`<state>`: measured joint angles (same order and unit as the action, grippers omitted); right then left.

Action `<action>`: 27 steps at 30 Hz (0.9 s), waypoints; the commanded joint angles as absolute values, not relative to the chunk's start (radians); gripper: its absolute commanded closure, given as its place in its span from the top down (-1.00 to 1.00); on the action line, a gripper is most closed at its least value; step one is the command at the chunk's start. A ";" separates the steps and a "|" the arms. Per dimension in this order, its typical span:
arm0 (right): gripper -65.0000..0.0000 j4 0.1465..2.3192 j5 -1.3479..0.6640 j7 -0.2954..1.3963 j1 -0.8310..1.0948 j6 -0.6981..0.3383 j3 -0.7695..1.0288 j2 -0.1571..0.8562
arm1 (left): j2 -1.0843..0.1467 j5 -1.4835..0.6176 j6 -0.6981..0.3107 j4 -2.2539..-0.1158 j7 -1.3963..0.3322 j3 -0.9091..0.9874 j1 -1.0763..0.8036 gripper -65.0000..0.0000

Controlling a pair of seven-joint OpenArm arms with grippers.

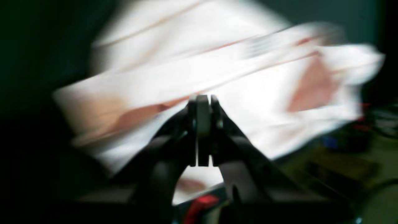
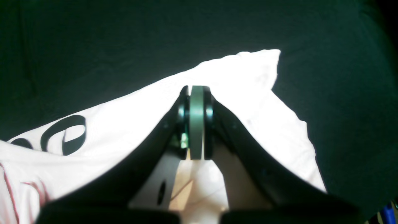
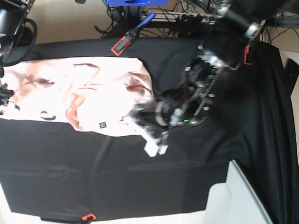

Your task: Fold the T-shirt properly

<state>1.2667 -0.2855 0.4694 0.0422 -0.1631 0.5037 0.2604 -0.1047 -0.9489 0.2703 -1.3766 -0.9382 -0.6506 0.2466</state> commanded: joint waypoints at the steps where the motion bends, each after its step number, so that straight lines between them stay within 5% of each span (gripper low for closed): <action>1: -1.00 1.283 -0.292 0.446 0.033 -0.165 0.509 0.278 | -0.119 -0.943 0.282 -1.383 -0.944 -0.647 0.259 -1.00; 18: -1.00 1.283 -0.292 0.450 0.036 -0.165 0.507 0.275 | 0.125 -0.674 0.274 -0.980 -0.875 -0.845 0.346 -1.00; 27: -1.00 1.283 -0.295 0.452 0.035 -0.165 0.509 0.277 | 0.027 -0.673 0.274 -0.708 -0.834 -0.840 0.363 -1.00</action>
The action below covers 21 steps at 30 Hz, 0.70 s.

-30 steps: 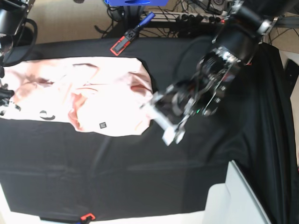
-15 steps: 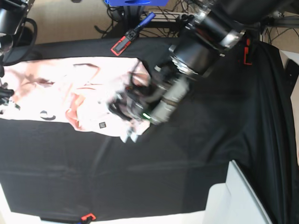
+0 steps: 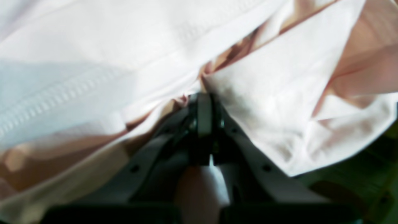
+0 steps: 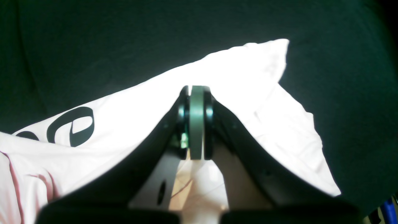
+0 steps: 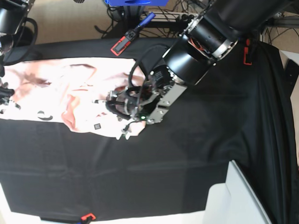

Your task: Fold the T-shirt properly

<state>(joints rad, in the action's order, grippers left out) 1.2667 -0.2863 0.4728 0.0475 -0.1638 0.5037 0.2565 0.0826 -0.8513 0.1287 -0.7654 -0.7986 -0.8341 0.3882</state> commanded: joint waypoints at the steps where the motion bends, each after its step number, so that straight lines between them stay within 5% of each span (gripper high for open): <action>1: -1.00 1.283 -0.295 0.452 0.031 -0.165 0.509 0.277 | 0.010 -0.673 0.274 -0.707 -0.832 -0.840 0.363 -1.00; 12: -0.15 1.104 -0.297 0.568 -0.111 -0.177 0.740 0.318 | -0.064 -0.674 0.274 -0.710 -0.829 -0.840 0.346 -1.00; 18: 0.07 0.782 -0.297 0.601 -0.209 -0.412 0.814 0.456 | -0.093 -0.677 0.274 -0.710 -0.829 -0.839 0.344 -1.00; 21: 0.27 0.653 -0.297 0.599 -0.245 -0.438 0.860 0.507 | -0.099 -0.677 0.274 -0.710 -0.829 -0.839 0.338 -1.00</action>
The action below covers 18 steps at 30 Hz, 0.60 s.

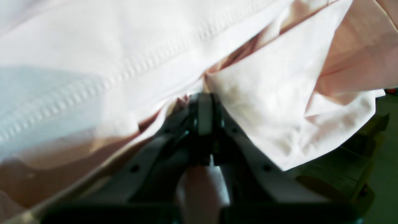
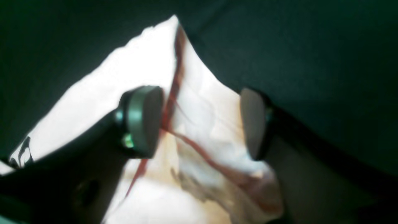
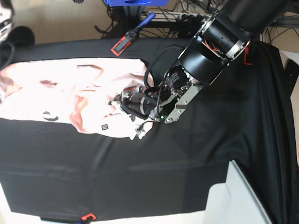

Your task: Fold the T-shirt properly

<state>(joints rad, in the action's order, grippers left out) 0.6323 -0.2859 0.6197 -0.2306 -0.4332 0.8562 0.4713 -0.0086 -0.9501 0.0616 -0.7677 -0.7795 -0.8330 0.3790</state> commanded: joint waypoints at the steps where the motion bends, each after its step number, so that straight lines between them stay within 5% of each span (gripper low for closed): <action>1: 0.41 0.621 -0.297 0.599 -0.254 -0.440 0.875 0.518 | -0.104 -0.677 0.274 -0.710 -0.828 -0.837 0.335 -1.00; 4: 0.75 0.573 -0.297 0.599 -0.269 -0.440 0.912 0.532 | -0.104 -0.677 0.274 -0.713 -0.828 -0.837 0.331 -1.00; 18: 0.75 0.389 -0.449 0.599 -0.280 -0.570 0.918 0.544 | -0.105 -0.680 0.274 -0.769 -0.828 -0.835 0.308 -1.00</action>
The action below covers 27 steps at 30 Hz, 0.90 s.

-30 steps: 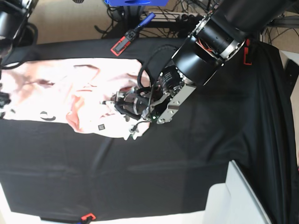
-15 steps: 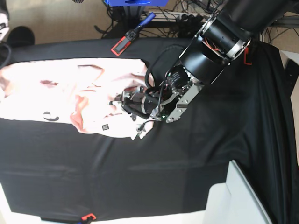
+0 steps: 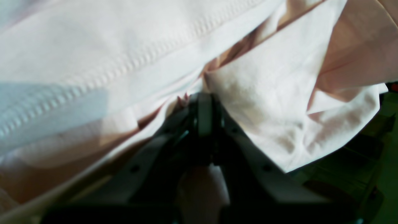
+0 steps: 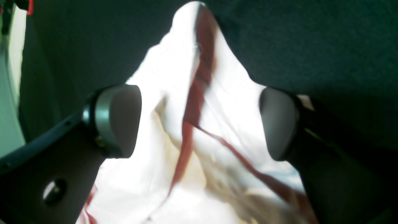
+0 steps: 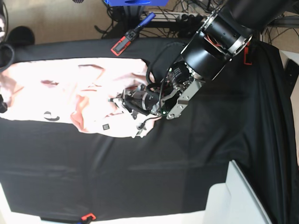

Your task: Fold the T-shirt properly

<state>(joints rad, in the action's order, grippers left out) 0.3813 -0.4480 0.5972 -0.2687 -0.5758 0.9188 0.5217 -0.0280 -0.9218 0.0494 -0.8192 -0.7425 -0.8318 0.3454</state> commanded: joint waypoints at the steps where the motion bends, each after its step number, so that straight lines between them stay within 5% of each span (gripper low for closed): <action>1: 0.75 0.389 -0.449 0.599 -0.280 -0.570 0.917 0.544 | -0.105 -0.680 0.274 -0.769 -0.828 -0.835 0.309 -1.00; 13: 0.77 0.386 -0.444 0.495 -0.225 -0.472 0.857 0.613 | -0.107 -0.680 0.274 -0.803 -0.828 -0.835 0.308 -1.00; 27: 0.75 0.386 -0.446 0.499 -0.242 -0.475 0.759 0.518 | -0.120 -0.679 0.274 -0.855 -0.837 -0.716 0.272 -1.00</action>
